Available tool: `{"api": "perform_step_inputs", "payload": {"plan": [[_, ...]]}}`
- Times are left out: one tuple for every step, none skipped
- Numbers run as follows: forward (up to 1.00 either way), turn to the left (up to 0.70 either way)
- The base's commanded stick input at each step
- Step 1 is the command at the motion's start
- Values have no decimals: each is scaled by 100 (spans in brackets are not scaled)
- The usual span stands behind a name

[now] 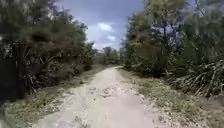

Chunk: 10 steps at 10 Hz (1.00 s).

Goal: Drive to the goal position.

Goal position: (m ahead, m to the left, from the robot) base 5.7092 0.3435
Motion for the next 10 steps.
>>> {"api": "perform_step_inputs", "payload": {"plan": [[50,0],[50,0],[50,0],[50,0],[50,0],[50,0],[50,0],[50,0],[50,0],[50,0]]}}
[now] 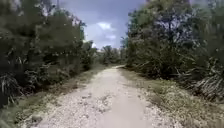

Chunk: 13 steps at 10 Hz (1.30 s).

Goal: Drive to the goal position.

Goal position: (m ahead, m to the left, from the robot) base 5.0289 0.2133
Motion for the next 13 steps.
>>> {"api": "perform_step_inputs", "payload": {"plan": [[50,0],[50,0],[50,0],[50,0],[50,0],[50,0],[50,0],[50,0],[50,0],[50,0],[50,0],[50,0],[50,0]]}}
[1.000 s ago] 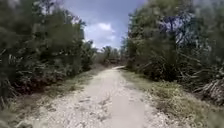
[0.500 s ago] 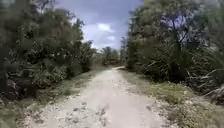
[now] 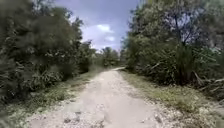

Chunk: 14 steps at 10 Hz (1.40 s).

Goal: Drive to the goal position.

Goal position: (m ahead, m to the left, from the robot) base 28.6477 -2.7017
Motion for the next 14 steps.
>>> {"api": "perform_step_inputs", "payload": {"plan": [[50,0],[50,0],[50,0],[50,0],[50,0],[50,0],[50,0],[50,0],[50,0],[50,0],[50,0],[50,0],[50,0],[50,0]]}}
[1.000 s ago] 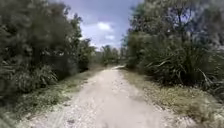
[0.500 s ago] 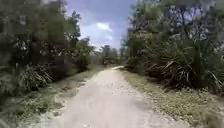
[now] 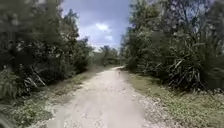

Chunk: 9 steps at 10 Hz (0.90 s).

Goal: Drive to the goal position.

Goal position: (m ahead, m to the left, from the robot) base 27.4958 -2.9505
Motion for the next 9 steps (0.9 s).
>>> {"api": "perform_step_inputs", "payload": {"plan": [[50,0],[50,0],[50,0],[50,0],[50,0],[50,0],[50,0],[50,0],[50,0]]}}
